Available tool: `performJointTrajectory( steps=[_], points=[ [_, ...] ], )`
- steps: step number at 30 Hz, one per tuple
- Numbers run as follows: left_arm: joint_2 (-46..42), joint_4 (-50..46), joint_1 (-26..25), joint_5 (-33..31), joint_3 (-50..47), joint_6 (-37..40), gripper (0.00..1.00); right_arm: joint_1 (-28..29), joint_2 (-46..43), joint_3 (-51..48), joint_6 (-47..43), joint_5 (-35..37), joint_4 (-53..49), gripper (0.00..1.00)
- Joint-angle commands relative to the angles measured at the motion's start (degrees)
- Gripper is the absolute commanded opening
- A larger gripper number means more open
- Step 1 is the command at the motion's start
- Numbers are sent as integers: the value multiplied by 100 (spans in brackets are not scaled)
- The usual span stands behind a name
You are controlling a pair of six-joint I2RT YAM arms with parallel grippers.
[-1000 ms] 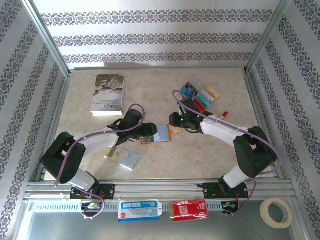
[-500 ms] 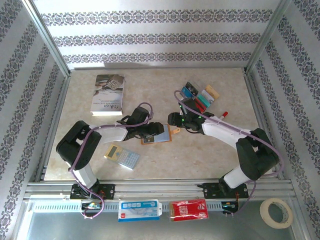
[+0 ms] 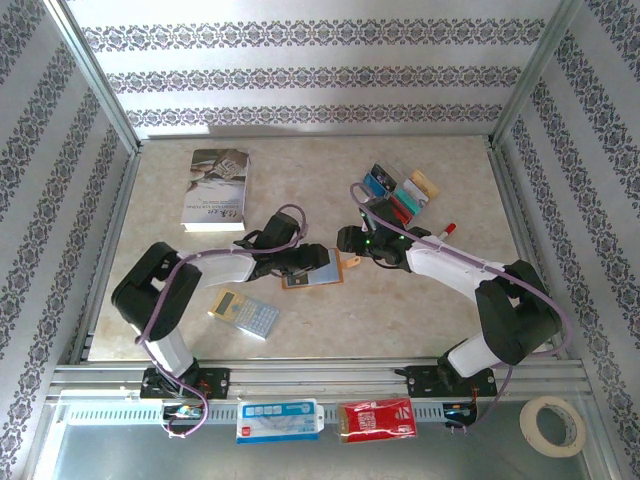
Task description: Take the credit cards out of the card holder
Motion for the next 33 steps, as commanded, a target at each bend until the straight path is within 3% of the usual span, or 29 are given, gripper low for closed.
performJointTrajectory(
  steps=[1,7,12,14,23,33],
  points=[
    [-728,-398,124,-411,-120,27,63,15,-85,-36,-65,-399,318,57],
    [-1430,-966,614,-943,-668,27,68,344,208,116,-219,-1095,789,81],
    [-1822,-924,986,-933,-1184,-143,68,628,726,346,27,-1386,1005,84],
    [-1906,-882,1042,-892,-1286,-178,65,663,935,423,240,-1467,1046,81],
    [-1563,-685,1044,-496,-1125,-85,45,764,1722,819,753,-1737,1028,42],
    [-1125,-607,910,-453,-870,26,32,843,2108,951,934,-1762,930,28]
  ],
)
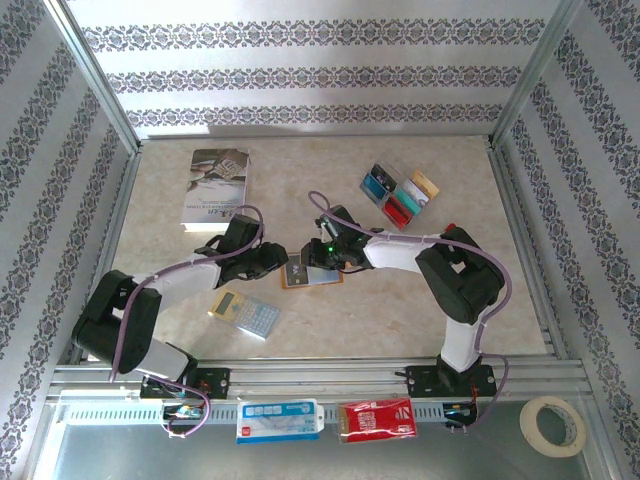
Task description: Take the credit cards out of the card holder
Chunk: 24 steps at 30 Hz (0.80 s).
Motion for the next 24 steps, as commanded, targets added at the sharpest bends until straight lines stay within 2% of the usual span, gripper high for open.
performJointTrajectory(
  steps=[1,15,24],
  points=[
    [133,128,-84,73,93,62,31,55,86,138,88,-97,-27,27],
    [478,374,-136,207,83,15,23,50,174,174,56,-129,-169,19],
    [608,417,-210,207,145,42,22,54,218,206,12,-37,-325,19]
  ],
)
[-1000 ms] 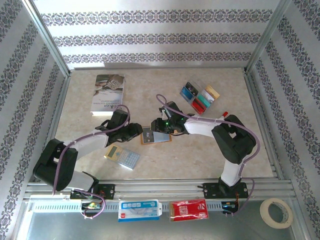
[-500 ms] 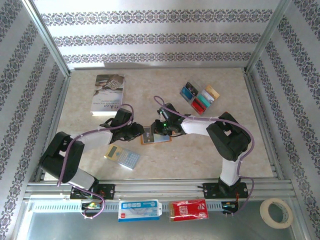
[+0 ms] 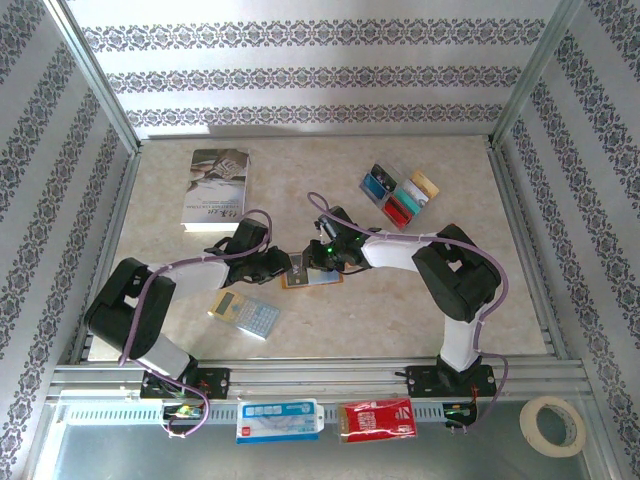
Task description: Take the credit cards out of the card holder
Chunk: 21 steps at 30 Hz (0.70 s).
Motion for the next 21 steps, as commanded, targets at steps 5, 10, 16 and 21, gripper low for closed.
performJointTrajectory(
  steps=[5,10,16,21],
  points=[
    [108,53,-55,-36,118,44,22,44,151,141,-39,2,-196,19],
    [38,-157,-62,-173,99,133,22,28,156,151,-38,-15,-205,20],
    [157,-106,-56,-90,99,126,22,6,148,144,-32,2,-217,20],
    [218,-90,-60,-101,115,124,21,-1,113,112,-28,27,-217,20]
  ],
)
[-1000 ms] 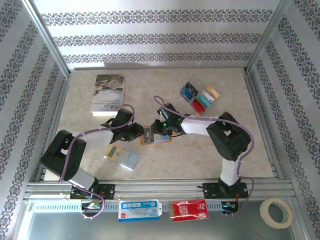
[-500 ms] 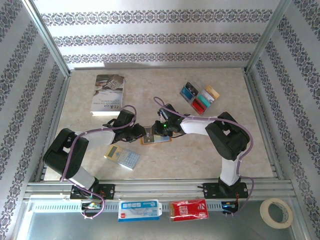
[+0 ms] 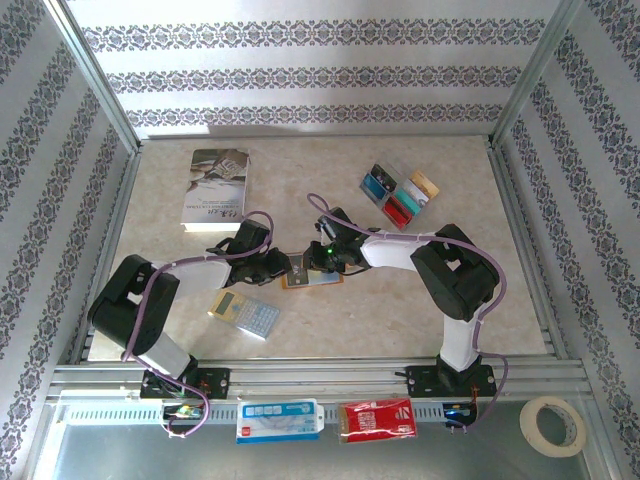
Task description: Take the credit cards out of the card holder
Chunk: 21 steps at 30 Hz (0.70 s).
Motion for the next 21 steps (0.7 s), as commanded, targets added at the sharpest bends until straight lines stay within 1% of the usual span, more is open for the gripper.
performJointTrajectory(
  steps=[1,14,21],
  points=[
    [77,-96,-52,-65,100,95,21,-7,62,88,-32,34,-118,19],
    [133,-269,-52,-192,20,123,21,-34,114,90,-19,23,-158,19],
    [198,-379,-54,-317,-28,152,21,-56,159,81,-32,-164,-70,15]
  ],
)
